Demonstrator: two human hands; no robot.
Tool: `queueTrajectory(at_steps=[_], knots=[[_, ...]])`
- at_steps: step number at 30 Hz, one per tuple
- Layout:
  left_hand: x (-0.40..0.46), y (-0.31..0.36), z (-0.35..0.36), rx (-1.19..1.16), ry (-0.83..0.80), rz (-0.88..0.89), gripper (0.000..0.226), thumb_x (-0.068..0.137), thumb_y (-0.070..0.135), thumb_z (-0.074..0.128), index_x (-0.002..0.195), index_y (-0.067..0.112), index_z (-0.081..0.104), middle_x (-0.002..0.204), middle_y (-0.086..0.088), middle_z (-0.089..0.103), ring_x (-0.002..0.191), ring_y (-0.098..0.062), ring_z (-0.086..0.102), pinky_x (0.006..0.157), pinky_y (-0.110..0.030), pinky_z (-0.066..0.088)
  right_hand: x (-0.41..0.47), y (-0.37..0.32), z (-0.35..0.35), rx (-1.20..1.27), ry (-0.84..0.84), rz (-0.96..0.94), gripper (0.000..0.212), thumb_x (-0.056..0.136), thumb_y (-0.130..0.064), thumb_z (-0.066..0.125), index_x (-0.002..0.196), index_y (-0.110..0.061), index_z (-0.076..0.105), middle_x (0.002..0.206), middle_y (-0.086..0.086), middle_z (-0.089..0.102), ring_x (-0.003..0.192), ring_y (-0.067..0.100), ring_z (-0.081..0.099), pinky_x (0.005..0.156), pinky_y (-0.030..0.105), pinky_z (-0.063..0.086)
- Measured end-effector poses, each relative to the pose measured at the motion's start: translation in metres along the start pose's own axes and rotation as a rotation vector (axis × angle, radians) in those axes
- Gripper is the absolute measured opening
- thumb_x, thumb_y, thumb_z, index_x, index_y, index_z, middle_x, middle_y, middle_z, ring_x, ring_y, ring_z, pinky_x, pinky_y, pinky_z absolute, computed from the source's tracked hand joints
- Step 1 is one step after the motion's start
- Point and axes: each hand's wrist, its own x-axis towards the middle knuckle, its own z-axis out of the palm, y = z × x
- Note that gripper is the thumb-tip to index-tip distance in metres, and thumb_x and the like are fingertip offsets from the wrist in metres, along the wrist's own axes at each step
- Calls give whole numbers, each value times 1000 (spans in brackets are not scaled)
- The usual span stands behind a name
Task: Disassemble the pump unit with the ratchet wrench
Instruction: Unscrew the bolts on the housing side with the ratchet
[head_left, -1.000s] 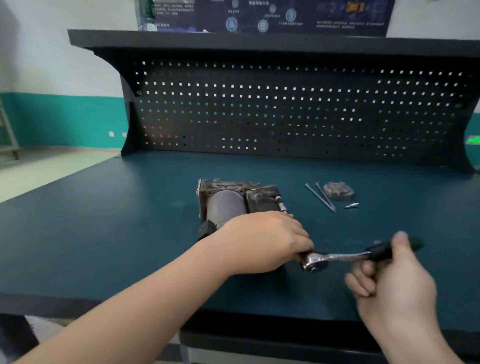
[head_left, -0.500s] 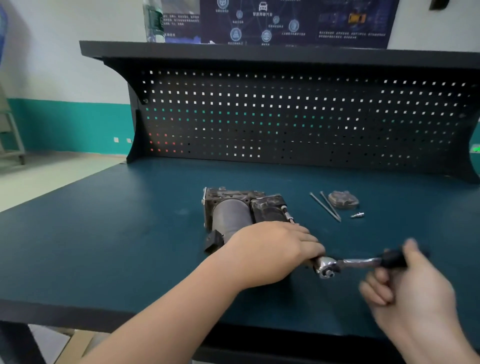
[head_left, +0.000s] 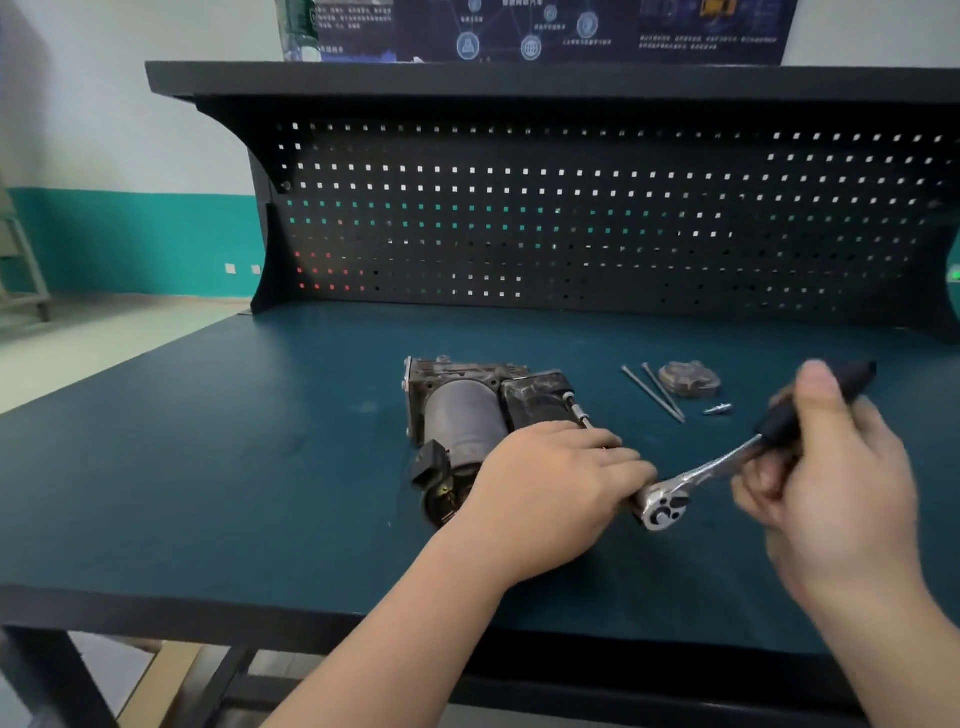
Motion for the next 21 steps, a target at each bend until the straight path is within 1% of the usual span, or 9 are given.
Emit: queueTrajectory(at_steps=[2,4,6,8,11,13,15,19,21], knots=[[2,2,-1,-27,13,-16,13,84,14,64,95,18,71,93,9,72,92,-14,66,70,-30,50,-2,14,-10,241,133,289,38,100,-41,43,72,-17,40,38,-2,30,26,10,20,33,13,17],[2,2,-2,-17,-19,0,15,84,16,64,96,20,71,94,10,72,94,-14,66,72,-30,50,-3,24,-16,314,163,422,38,101,-41,42,71,-17,39,40,-1,30,27,9,20,33,13,17],[2,1,-4,-36,-53,13,23,80,18,68,102,23,72,96,12,73,94,-15,67,74,-29,52,-5,24,-18,203,99,276,36,102,-39,41,73,-18,41,41,0,33,29,11,22,33,16,20],[1,0,-9,-69,-81,14,32,78,19,68,109,27,71,100,15,73,92,-14,66,75,-27,52,-5,13,-11,-4,-38,1,30,99,-41,44,74,-25,48,42,-3,40,33,10,31,34,20,26],[2,0,-11,-95,-122,43,23,75,17,69,96,25,74,100,17,73,94,-14,67,75,-29,52,-3,0,-3,-343,-275,-319,26,90,-53,45,76,-32,49,54,-2,51,44,7,45,44,18,36],[2,0,-10,-90,-127,54,19,74,15,71,89,24,75,97,16,73,96,-14,67,76,-28,52,-4,-1,0,-439,-284,-377,30,88,-56,44,80,-28,47,60,2,51,48,9,46,46,20,37],[1,1,-8,-70,-111,40,18,73,12,71,88,22,74,93,15,74,97,-12,67,76,-25,51,-7,2,1,-272,-157,-269,28,92,-51,47,78,-27,48,52,-4,45,43,8,41,42,22,35],[1,2,-8,-102,-48,-24,15,76,13,67,88,22,72,88,12,71,91,-9,66,71,-22,46,-14,22,-8,300,172,355,34,101,-38,42,76,-16,42,42,-1,31,28,9,22,33,15,18],[1,2,-8,-95,-46,-9,14,75,15,68,86,22,73,86,13,72,90,-8,67,71,-22,49,-18,29,-14,368,200,492,36,102,-39,40,74,-15,39,43,0,31,29,9,20,32,16,17]])
